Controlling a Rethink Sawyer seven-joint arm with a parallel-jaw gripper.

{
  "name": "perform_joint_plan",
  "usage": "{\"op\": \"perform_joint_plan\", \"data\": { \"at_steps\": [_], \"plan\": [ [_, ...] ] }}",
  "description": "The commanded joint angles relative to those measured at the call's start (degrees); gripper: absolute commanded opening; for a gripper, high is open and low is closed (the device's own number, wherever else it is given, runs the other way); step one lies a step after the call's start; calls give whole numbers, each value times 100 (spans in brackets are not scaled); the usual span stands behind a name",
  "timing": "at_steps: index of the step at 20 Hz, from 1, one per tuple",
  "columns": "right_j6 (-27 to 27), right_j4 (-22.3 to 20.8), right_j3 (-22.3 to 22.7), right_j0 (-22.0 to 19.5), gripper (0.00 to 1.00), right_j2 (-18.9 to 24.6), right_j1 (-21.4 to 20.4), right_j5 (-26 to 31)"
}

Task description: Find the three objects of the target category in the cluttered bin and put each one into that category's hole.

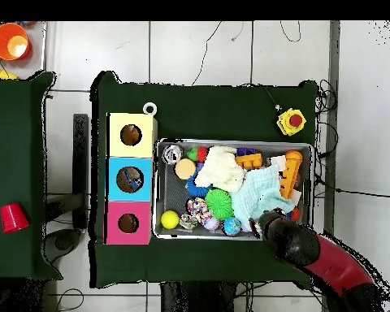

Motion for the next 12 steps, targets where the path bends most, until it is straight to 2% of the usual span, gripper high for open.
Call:
{"op": "perform_joint_plan", "data": {
  "at_steps": [1,7,12],
  "plan": [
    [1783,397,146,447,100,-342,-120,234],
    [1709,554,121,602,100,-298,-116,369],
    [1326,545,84,651,100,78,-205,669]
  ]
}}
